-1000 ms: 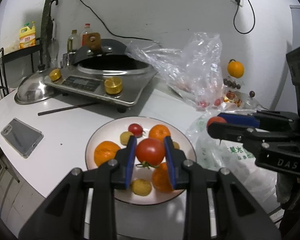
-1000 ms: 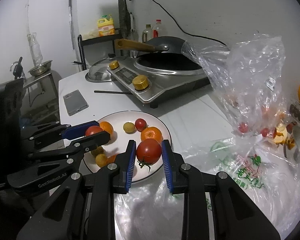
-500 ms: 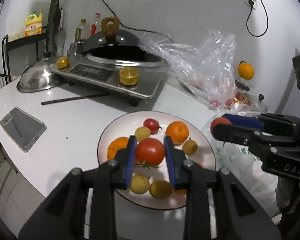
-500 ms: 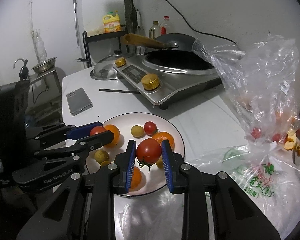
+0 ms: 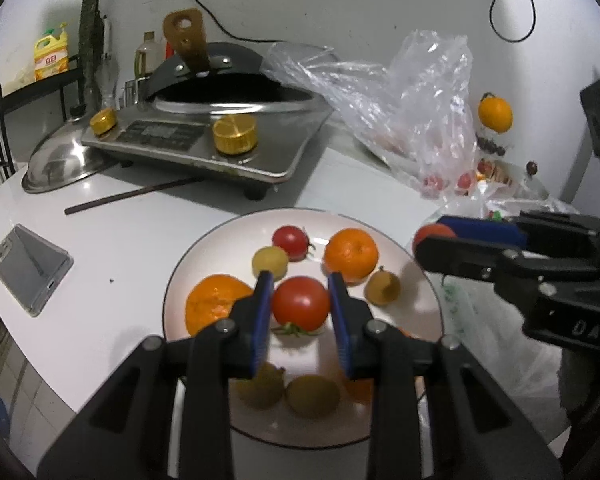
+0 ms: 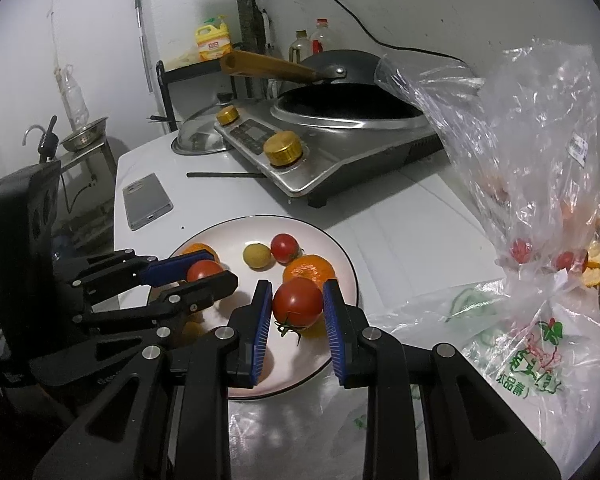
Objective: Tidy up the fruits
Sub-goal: 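Lower the left gripper's cherry tomato onto the plate and open it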
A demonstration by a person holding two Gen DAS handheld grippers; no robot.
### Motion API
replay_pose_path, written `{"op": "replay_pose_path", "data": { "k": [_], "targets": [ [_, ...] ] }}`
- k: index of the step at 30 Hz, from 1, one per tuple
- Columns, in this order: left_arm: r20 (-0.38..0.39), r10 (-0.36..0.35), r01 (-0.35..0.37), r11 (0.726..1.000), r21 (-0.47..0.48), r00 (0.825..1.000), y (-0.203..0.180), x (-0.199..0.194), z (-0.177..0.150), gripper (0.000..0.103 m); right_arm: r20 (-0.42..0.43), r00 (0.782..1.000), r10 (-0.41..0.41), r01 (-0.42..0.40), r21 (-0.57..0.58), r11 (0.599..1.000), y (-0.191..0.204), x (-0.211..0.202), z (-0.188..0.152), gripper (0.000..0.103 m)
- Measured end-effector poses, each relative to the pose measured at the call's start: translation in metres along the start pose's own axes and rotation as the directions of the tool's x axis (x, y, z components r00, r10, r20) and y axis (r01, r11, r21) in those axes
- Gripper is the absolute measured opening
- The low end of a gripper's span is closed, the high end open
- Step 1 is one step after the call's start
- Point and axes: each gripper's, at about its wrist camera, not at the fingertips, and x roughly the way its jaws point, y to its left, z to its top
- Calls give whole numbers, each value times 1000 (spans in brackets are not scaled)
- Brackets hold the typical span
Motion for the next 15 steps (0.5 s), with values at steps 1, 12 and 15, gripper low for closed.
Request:
{"op": "replay_pose_path", "data": {
  "k": [1, 12, 15],
  "targets": [
    [-3, 4, -4, 1000, 0, 1000, 0, 1, 0, 30, -1, 1000, 3, -3, 1, 1000, -1, 1, 0, 28],
    [17, 22, -22, 1000, 0, 1000, 2, -4, 2, 32, -22, 1000, 21, -21, -8, 1000, 2, 11, -2, 28],
    [43, 33, -33, 999, -5, 999, 6, -14, 4, 32, -29, 999, 27, -27, -15, 1000, 7, 14, -1, 28]
  ]
}}
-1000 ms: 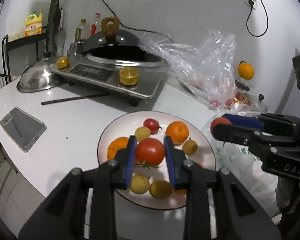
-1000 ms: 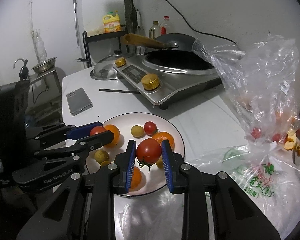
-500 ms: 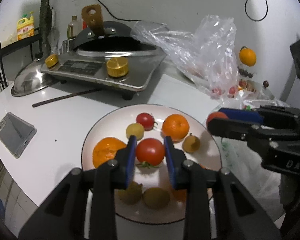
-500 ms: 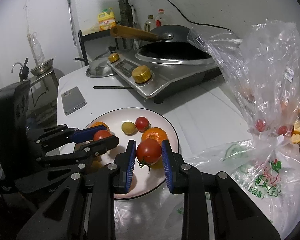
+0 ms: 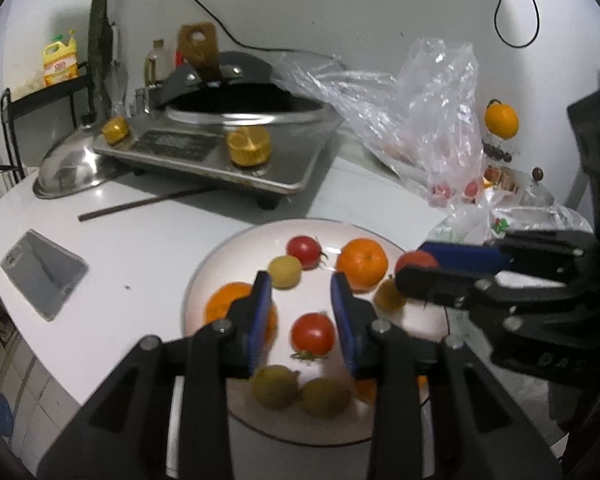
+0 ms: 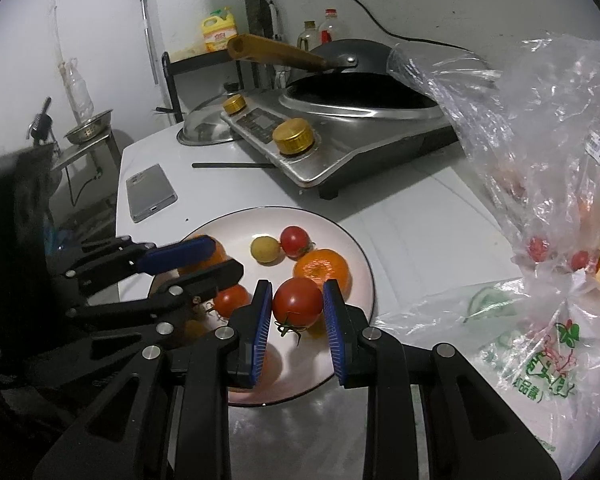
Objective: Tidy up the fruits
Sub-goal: 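Lower the left gripper's cherry tomato onto the plate and open it, then lower the right gripper's cherry tomato onto the plate and open it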
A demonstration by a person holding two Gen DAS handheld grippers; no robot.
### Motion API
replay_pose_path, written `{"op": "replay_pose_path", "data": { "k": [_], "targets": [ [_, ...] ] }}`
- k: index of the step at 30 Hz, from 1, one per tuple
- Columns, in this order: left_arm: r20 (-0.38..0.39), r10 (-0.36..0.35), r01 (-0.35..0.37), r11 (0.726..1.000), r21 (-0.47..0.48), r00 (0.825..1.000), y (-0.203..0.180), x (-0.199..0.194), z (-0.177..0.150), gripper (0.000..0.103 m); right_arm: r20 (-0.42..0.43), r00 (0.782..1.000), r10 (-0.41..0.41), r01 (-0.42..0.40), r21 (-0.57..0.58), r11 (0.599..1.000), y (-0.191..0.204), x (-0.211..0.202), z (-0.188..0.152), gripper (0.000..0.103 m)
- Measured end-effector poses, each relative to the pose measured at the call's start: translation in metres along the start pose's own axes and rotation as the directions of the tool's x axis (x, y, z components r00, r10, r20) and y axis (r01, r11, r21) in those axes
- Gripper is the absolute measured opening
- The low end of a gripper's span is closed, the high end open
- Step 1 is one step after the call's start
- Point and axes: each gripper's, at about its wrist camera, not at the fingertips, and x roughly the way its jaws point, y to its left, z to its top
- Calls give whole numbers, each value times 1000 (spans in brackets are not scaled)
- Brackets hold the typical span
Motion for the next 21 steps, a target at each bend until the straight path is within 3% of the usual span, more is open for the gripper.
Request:
{"op": "replay_pose_path", "data": {
  "k": [6, 21],
  "targets": [
    [39, 33, -32, 999, -17, 999, 17, -13, 1, 33, -24, 1000, 5, -5, -1, 1000, 9, 17, 2, 28],
    [25, 37, -34, 996, -78, 999, 52, -13, -10, 33, -79, 996, -27, 26, -16, 1000, 31, 47, 8, 28]
  ]
}}
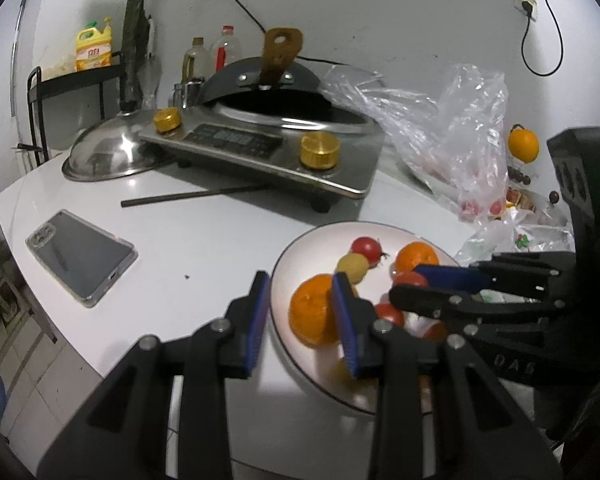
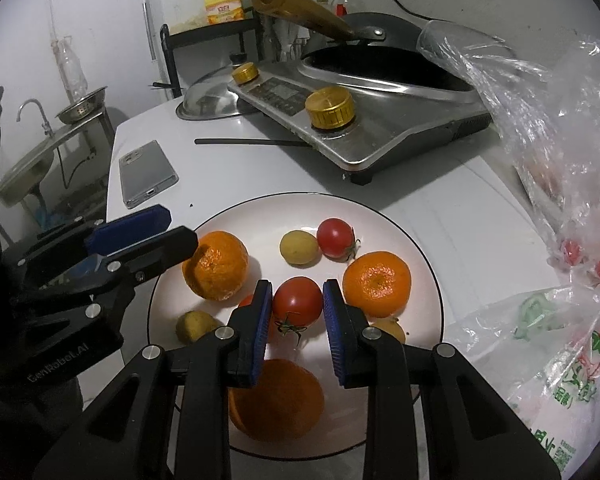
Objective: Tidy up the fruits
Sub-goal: 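Lower the right gripper's cherry tomato onto the plate and open it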
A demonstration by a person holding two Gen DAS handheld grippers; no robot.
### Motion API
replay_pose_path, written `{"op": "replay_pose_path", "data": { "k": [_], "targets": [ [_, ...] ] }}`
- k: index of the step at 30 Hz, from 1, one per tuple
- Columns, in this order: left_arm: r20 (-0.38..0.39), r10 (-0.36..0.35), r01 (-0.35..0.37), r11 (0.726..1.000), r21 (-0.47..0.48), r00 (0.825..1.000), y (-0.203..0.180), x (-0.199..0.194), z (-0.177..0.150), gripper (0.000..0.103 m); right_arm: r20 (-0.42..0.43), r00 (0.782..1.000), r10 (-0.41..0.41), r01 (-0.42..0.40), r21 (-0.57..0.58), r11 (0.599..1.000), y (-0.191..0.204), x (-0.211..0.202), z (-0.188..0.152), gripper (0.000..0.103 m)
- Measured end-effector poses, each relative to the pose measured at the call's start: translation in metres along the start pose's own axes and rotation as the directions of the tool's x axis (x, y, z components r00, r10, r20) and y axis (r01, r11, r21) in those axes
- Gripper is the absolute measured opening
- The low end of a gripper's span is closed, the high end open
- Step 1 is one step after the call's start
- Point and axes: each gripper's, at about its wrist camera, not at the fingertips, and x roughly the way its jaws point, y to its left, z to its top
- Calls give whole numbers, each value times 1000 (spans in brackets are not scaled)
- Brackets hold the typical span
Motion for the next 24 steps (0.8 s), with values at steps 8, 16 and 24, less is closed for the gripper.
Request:
{"op": "replay_pose_path", "data": {
  "k": [8, 16, 24],
  "targets": [
    [-11, -5, 5, 1000, -1, 1000, -1, 2, -1, 34, -4, 1000, -5, 5, 32, 999, -6, 2, -1, 28],
    [-13, -1, 2, 1000, 13, 1000, -6, 1, -1, 34, -3, 1000, -1, 1, 39, 999, -8, 0, -2, 28],
    [-17, -5, 5, 1000, 17, 1000, -7, 1, -1, 34, 3, 1000, 0, 0, 35, 999, -7, -2, -3, 28]
  ]
}}
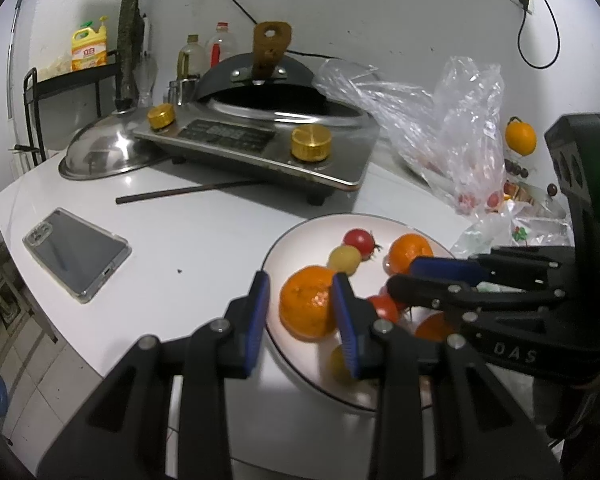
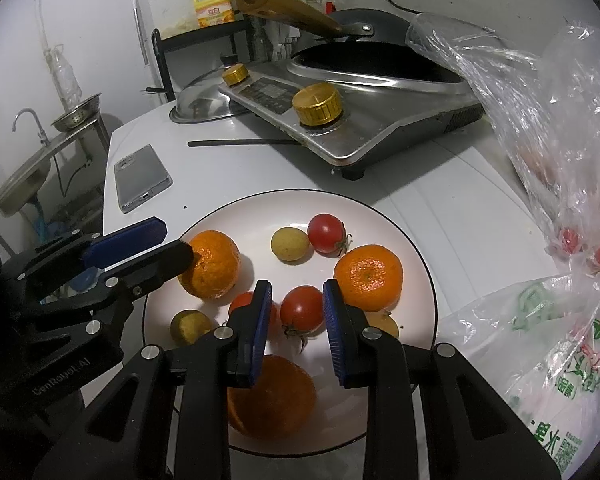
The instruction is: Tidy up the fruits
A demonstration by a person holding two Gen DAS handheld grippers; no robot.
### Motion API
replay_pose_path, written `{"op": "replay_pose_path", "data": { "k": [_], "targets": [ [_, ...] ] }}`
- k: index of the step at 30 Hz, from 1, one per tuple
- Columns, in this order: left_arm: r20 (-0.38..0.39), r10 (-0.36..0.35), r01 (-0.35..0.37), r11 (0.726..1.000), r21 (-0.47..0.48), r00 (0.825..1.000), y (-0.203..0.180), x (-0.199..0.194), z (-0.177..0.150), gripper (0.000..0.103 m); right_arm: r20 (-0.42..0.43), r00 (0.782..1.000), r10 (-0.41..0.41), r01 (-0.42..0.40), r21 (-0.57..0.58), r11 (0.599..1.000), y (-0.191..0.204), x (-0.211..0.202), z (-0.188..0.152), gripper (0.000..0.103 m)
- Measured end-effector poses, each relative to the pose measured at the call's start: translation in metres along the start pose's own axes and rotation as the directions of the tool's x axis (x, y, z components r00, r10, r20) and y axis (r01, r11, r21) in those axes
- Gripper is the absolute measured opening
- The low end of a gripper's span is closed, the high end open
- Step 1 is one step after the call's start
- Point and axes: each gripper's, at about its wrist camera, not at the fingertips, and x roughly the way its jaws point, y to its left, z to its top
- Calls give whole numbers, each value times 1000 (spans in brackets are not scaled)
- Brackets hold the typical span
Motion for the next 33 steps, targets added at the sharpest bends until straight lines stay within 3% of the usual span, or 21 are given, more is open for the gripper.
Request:
{"op": "replay_pose_path", "data": {
  "k": [18, 21, 23, 33],
  "targets": [
    [21, 9, -10, 999, 43, 1000, -24, -21, 2, 34, 59, 998, -20, 19, 12, 1000, -4, -36, -4, 28],
    [34, 11, -13, 999, 51, 999, -29, -29, 3, 42, 76, 997, -26, 25, 16, 1000, -5, -47, -6, 28],
    [45, 6, -8, 999, 46, 999, -33, -37, 3, 54, 87, 996, -31, 29, 17, 999, -5, -54, -7, 29],
    [84, -7, -1, 996, 87, 996, -59, -71, 0, 55, 149, 987, -57, 54, 25, 998, -1, -96, -21, 29]
  ]
}}
